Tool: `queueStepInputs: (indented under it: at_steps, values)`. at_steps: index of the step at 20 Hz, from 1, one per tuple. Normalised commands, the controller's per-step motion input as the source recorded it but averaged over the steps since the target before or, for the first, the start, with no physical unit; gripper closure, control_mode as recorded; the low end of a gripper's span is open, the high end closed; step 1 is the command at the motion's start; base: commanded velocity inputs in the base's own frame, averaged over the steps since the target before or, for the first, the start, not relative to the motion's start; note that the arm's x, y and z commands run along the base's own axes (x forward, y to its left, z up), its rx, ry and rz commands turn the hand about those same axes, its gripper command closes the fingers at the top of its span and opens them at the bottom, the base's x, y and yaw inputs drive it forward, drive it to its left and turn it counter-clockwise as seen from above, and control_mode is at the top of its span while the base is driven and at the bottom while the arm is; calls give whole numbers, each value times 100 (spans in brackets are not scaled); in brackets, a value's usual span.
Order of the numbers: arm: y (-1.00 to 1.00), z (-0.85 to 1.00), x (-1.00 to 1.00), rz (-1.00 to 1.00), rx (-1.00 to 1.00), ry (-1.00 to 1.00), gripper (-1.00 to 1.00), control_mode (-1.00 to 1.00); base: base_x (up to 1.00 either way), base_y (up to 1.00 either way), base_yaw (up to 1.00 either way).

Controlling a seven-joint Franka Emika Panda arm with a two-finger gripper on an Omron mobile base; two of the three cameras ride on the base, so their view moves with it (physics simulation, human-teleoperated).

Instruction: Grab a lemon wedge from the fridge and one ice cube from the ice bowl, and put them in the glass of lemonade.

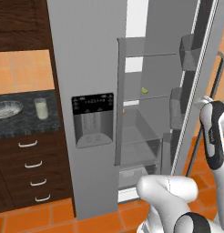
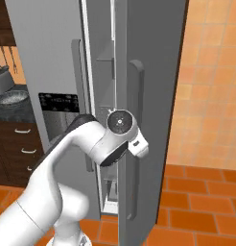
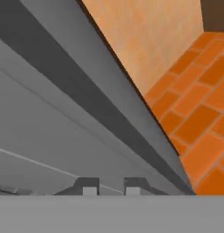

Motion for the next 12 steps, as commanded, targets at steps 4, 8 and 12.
queueStepInputs:
  at_steps: [4,8,12]
  values:
    - [-7,63,-92,-8,0,-3,-100,-100,0,0,0]
    - [28,84,-78,-5,-4,-7,-100,-100,0,0,0]
    - [78,82,-37,-4,-22,-1,-100,-100,0,0,0]
